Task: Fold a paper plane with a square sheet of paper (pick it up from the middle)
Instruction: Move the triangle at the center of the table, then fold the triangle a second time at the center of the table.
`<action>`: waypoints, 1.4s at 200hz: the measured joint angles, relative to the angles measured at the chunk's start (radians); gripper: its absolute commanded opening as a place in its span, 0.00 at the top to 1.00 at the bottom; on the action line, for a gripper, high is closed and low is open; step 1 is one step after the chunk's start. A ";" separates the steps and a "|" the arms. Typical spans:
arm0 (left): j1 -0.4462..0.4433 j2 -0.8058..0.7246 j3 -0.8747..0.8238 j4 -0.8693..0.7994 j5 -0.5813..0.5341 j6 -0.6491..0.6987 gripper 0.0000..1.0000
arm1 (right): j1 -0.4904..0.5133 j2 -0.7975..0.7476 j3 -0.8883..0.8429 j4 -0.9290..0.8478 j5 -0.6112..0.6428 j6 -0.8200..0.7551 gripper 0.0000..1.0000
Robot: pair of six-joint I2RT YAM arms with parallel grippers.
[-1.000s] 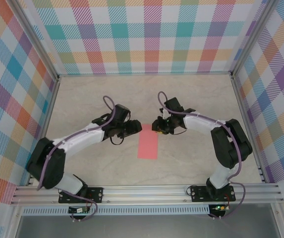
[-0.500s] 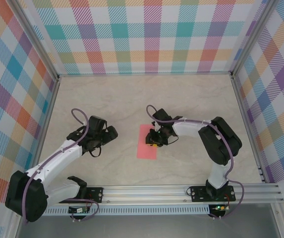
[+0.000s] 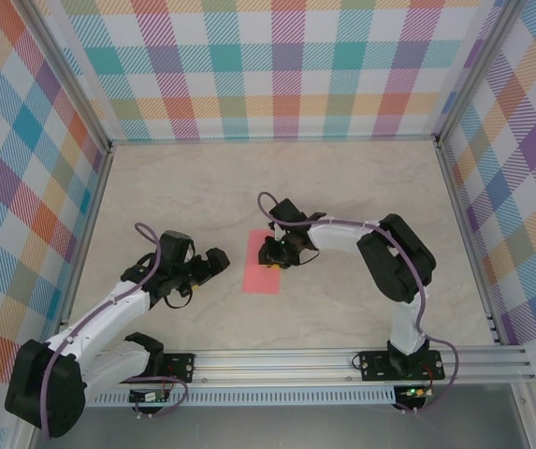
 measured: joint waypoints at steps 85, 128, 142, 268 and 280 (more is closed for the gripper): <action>-0.029 0.192 -0.004 0.181 0.187 -0.064 0.24 | -0.049 -0.074 -0.030 0.024 0.038 0.047 0.76; -0.064 0.280 0.034 0.204 0.202 -0.074 0.33 | -0.089 -0.061 -0.024 0.024 0.058 0.053 0.77; -0.073 0.299 0.048 0.213 0.202 -0.077 0.35 | -0.095 -0.042 -0.017 0.024 0.063 0.053 0.77; -0.125 0.422 0.096 0.238 0.199 -0.085 0.50 | -0.127 0.023 0.018 0.013 0.042 0.046 0.83; -0.125 0.422 0.096 0.238 0.199 -0.085 0.50 | -0.127 0.024 0.018 0.013 0.042 0.046 0.83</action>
